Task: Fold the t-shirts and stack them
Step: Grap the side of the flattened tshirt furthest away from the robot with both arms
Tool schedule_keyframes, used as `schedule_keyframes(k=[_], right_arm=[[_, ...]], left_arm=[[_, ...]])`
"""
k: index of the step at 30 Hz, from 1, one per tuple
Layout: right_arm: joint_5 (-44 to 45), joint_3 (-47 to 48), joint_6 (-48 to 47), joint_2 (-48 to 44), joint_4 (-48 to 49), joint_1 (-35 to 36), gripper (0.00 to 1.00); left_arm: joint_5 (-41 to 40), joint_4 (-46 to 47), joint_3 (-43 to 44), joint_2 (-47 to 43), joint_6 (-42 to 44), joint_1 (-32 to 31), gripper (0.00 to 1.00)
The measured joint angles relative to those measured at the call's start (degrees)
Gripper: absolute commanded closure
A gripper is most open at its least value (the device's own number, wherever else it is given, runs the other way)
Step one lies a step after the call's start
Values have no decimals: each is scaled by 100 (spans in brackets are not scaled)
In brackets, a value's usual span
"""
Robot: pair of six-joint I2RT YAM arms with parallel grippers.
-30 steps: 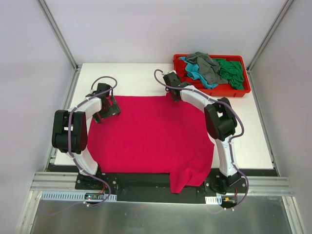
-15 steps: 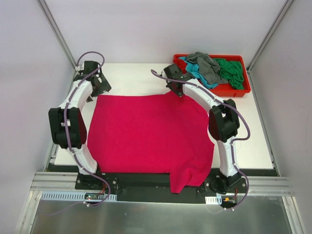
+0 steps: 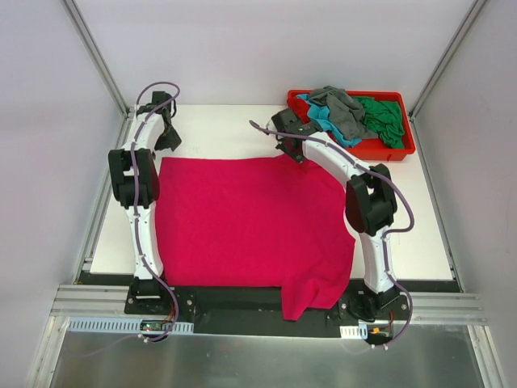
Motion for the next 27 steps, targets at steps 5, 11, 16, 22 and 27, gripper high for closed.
schedule_keyframes(k=[5,11,16,22,27], right_arm=[[-20,-81,-7,0,-4,7,100],[-46,-179,-7,0,7,42,100],[-57,-188,-7,-2,7,76,100],[-57,-188,-7,-2,9,90,100],[-52,-269,-7,-48,37,94,100]], left_arm=[[-125,-313,271,415,-4,0,37],[-105,-450,507,595,35,2,44],[-26,-542,505,629,48,2,49],[105,-605,450,627,-26,2,80],[164,-691,433,627,-96,0,100]])
